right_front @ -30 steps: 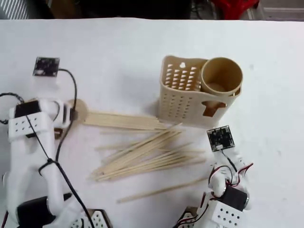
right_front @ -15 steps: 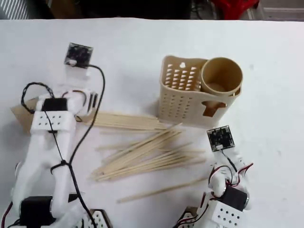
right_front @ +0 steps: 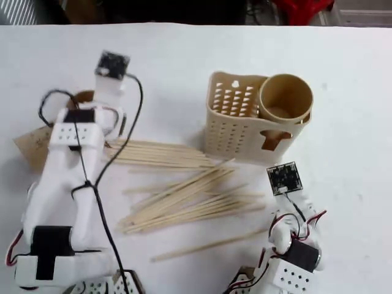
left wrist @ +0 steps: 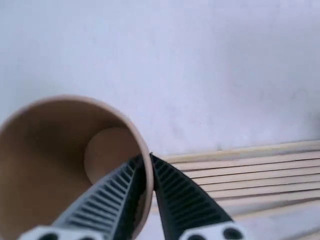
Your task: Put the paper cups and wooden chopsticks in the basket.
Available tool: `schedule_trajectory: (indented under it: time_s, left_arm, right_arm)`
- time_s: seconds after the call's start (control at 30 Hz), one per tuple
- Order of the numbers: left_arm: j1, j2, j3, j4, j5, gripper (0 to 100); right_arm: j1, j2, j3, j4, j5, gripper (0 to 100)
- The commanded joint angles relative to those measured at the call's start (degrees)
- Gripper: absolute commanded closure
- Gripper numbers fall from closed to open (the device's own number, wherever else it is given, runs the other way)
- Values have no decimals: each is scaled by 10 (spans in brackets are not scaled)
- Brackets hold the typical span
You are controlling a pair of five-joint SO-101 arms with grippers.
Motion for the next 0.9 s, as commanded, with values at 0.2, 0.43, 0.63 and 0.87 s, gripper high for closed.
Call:
schedule_trajectory:
  time_s: [0.2, 0.43, 0.63, 0.87]
  left_arm:
    - [116, -6, -482, 295, 34, 979]
    - [335, 1, -648, 256, 61, 978]
    - [458, 93, -652, 171, 55, 977]
    - [519, 179, -664, 128, 55, 976]
  right_arm:
    - [-3, -9, 5, 3, 4, 932]
    - [-3, -9, 5, 3, 4, 932]
    - [-3, -9, 5, 3, 4, 932]
    - [-3, -9, 5, 3, 4, 932]
